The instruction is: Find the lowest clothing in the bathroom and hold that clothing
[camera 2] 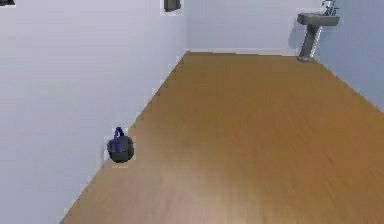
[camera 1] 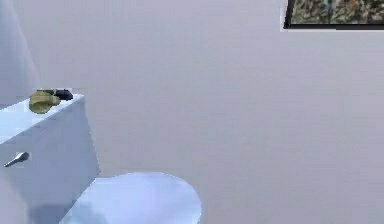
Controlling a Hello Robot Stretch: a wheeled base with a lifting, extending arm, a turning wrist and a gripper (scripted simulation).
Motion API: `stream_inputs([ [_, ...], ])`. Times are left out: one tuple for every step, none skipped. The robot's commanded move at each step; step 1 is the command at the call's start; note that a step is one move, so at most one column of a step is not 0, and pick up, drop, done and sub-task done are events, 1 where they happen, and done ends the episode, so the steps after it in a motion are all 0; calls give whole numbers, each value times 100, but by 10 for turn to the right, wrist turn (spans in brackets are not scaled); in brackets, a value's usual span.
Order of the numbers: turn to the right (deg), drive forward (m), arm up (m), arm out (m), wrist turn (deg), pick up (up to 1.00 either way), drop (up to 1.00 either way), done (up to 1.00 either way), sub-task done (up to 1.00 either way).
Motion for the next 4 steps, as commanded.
stream_inputs([
  [-450,0,0,0,0,0,0,0,0],
  [-450,0,0,0,0,0,0,0,0],
  [-450,0,0,0,0,0,0,0,0],
  [-330,0,0,0,0,0,0,0,0],
])
